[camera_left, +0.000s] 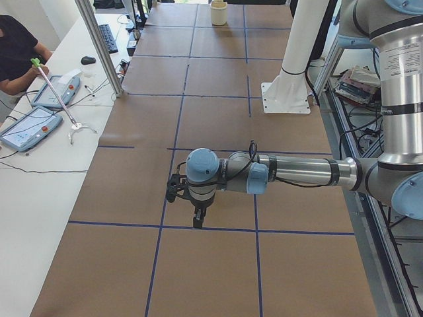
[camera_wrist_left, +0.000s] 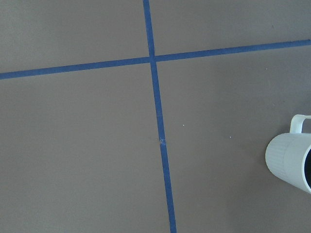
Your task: Left arm hands cup to right arm to dump lemon
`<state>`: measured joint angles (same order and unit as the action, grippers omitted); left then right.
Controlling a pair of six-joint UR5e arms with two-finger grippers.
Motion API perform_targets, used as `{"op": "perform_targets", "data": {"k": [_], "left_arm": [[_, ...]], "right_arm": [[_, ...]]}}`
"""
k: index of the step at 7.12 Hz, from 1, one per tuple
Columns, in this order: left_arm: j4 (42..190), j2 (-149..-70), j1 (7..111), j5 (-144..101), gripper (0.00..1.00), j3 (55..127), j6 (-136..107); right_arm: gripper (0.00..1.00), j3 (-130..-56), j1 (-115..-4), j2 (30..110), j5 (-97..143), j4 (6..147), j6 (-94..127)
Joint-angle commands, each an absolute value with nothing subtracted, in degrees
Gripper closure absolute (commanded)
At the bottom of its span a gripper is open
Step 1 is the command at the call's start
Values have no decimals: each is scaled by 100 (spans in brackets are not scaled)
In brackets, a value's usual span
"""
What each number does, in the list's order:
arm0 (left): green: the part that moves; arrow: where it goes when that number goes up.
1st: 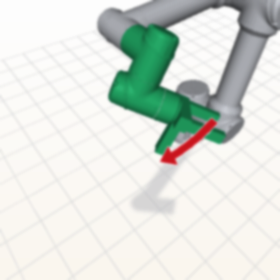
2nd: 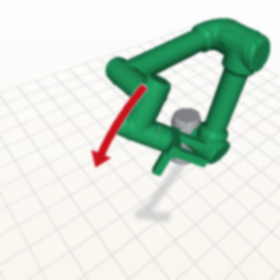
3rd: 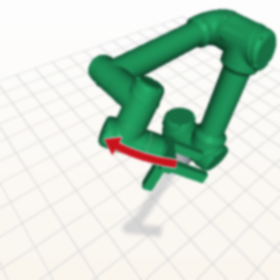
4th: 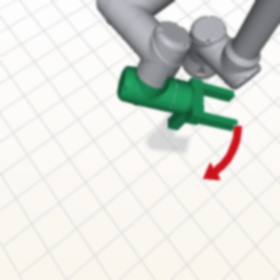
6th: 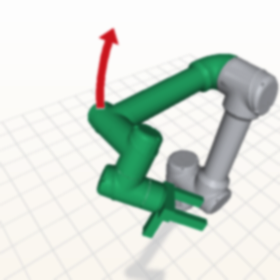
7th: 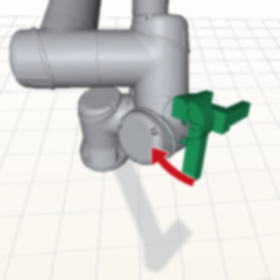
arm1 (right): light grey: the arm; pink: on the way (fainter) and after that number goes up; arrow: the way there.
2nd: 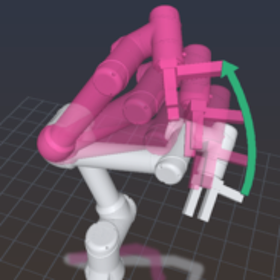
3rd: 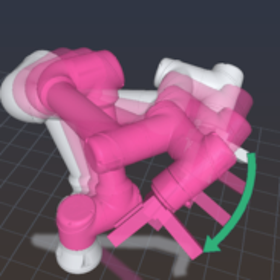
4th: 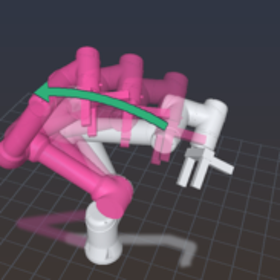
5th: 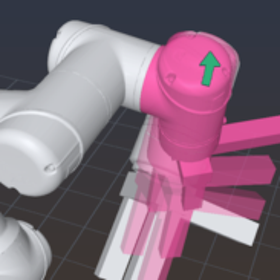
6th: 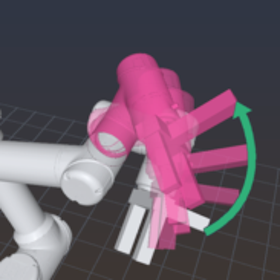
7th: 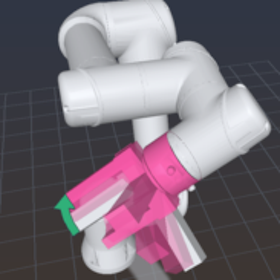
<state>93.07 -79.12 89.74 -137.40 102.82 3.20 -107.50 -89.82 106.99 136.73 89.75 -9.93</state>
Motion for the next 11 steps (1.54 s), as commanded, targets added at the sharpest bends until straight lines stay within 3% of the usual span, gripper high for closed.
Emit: {"op": "perform_targets", "data": {"k": [1,6,11], "left_arm": [[9307,-7884,8974,-13781,0,10240,334],[9334,-7796,8974,-13816,0,10345,361],[8447,-7857,8974,-13580,0,10406,895]], "right_arm": [[0,-10749,-8991,10766,13614,8991,-1028],[0,-10749,-8991,10837,13667,8974,-1011],[0,-10740,-8991,10846,13667,8965,-1011]]}}
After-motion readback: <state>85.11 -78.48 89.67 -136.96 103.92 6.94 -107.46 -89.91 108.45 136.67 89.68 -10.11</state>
